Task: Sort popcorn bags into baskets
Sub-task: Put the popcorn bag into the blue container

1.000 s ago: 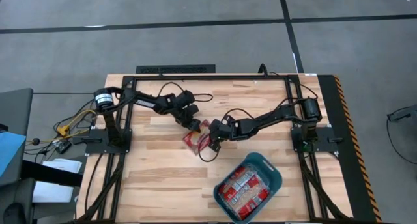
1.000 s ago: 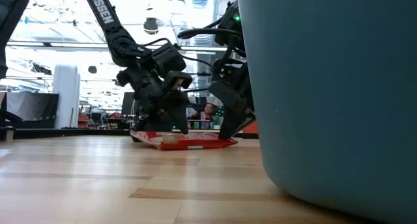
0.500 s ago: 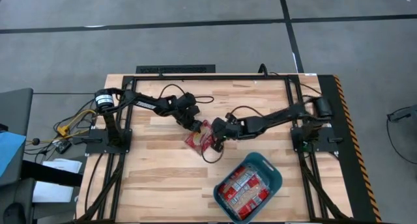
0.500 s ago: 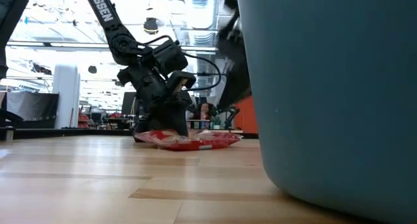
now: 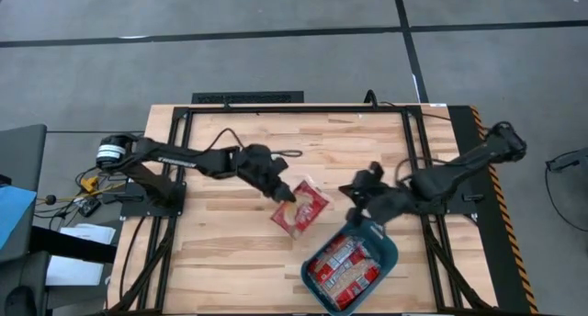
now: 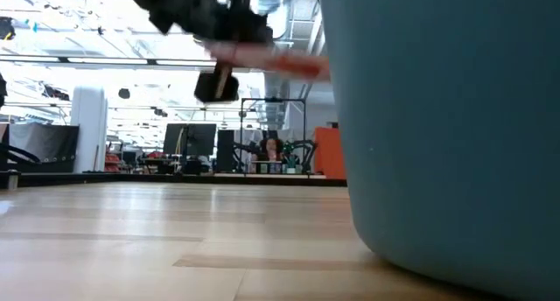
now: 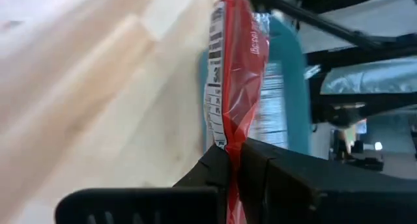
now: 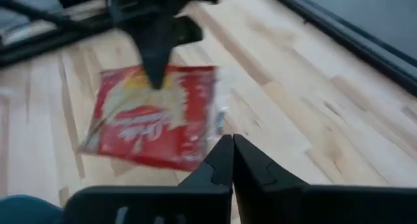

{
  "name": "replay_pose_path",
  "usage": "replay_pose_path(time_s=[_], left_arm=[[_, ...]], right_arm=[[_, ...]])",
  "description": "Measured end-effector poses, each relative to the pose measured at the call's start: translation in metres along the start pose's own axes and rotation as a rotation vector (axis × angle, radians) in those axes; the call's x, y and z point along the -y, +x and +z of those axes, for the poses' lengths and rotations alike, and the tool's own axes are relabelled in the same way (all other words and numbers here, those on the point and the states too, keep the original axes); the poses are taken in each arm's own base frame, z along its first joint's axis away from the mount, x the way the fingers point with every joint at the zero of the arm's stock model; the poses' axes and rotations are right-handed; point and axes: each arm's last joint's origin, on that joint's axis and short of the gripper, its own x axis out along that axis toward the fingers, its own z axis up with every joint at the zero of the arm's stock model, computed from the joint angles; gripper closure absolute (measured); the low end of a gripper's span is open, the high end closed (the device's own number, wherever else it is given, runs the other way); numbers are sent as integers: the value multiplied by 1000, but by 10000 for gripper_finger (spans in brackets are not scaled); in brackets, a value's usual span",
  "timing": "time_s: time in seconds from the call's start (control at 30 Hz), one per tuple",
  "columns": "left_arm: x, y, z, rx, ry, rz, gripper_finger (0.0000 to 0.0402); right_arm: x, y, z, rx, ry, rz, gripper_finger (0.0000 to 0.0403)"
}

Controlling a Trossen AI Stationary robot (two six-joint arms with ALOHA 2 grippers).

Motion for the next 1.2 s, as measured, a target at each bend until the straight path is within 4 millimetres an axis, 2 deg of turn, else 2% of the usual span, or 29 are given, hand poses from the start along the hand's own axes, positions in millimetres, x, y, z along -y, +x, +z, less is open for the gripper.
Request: replay_pose_path(time_s=[0.1, 0.2, 0.37, 0.6, 0.77, 0.97, 1.1, 1.2], left_arm=[[30, 7, -14, 13, 27, -34, 401], [54, 19, -25, 5, 57, -73, 401], [76, 49, -33, -38, 80, -103, 401], [95, 94, -34, -142, 86, -169, 401], [95, 122, -39, -222, 37, -183, 401], [81, 149, -45, -239, -41, -183, 401], [76, 160, -47, -252, -94, -241, 401], [72, 164, -49, -238, -114, -217, 395]], right_arm=[[2, -20, -4, 39, 27, -12, 374], [2, -29, -8, 61, 38, -21, 370], [-1, -33, -13, 69, 31, -26, 381], [-5, -26, -17, 52, 12, -38, 384], [-4, -27, -18, 43, 16, -47, 368], [-3, -27, -18, 38, 7, -54, 373], [-2, -27, -19, 30, -6, -63, 384], [-2, -27, -19, 29, -7, -64, 385]])
